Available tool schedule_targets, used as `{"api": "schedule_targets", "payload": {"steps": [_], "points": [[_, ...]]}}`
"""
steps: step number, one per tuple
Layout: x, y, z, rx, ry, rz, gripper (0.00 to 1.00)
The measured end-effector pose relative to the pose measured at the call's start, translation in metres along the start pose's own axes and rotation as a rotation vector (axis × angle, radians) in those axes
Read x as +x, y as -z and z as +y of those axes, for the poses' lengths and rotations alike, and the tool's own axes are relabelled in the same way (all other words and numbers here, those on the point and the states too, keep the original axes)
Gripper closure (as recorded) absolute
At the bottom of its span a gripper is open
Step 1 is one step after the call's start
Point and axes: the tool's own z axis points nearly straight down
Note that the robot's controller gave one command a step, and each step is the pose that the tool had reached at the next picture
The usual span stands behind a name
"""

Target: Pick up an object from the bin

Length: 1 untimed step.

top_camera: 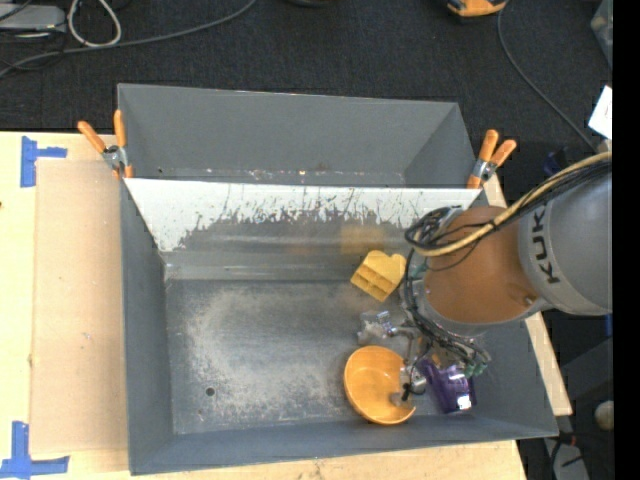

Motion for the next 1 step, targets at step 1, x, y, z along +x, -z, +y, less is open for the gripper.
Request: {"api": "schedule_targets", "payload": {"steps": [1], "points": [[-0.0077,-0.0022,0.0753,0.002,0.199,-0.01,1.0]]}}
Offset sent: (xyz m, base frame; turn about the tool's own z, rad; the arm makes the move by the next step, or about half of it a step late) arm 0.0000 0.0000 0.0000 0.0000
